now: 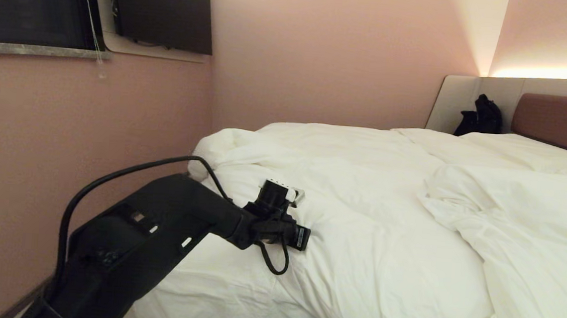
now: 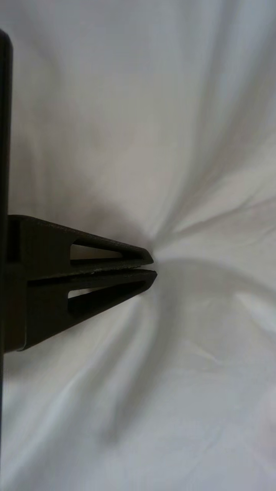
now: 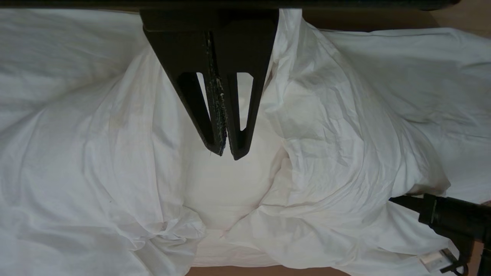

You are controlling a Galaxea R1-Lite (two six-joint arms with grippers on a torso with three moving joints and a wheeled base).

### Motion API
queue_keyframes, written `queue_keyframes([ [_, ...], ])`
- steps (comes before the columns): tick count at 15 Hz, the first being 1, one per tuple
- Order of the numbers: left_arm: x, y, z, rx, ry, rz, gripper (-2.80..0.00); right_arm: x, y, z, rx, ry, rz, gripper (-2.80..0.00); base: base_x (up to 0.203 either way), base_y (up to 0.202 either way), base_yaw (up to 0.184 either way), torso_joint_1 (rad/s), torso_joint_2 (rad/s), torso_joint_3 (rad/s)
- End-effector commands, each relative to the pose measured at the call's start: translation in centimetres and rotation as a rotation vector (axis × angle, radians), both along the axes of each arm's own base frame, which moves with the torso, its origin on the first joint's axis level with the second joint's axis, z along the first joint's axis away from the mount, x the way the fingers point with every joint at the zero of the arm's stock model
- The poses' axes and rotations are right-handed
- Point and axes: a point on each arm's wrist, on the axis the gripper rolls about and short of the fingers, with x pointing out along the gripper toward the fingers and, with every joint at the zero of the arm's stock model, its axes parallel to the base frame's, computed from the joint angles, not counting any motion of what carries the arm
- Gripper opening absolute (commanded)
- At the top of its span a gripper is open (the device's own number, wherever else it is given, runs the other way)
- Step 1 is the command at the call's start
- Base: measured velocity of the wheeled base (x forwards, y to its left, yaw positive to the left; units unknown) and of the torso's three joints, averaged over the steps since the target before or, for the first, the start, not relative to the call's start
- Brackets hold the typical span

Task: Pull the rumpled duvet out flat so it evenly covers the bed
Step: Flatten the corners of the folded blanket

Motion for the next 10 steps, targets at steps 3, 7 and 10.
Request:
queue_keyframes([
  [3,-2.3,1.2,3.7,-0.027,0.02,0.021,-2.8,0.0,0.0,0.0,0.001,0.0,-0.001,-2.8,0.0,0.0,0.0,0.0,0.0,0.0],
  [7,-6.8,4.4,8.1,-0.047,0.071,0.079,-2.8,0.0,0.0,0.0,0.001,0.0,-0.001,-2.8,0.0,0.0,0.0,0.0,0.0,0.0],
  [10,-6.4,4.4,8.0,-0.057,0.156,0.188,-2.8,0.0,0.0,0.0,0.001,0.0,-0.001,-2.8,0.0,0.0,0.0,0.0,0.0,0.0],
])
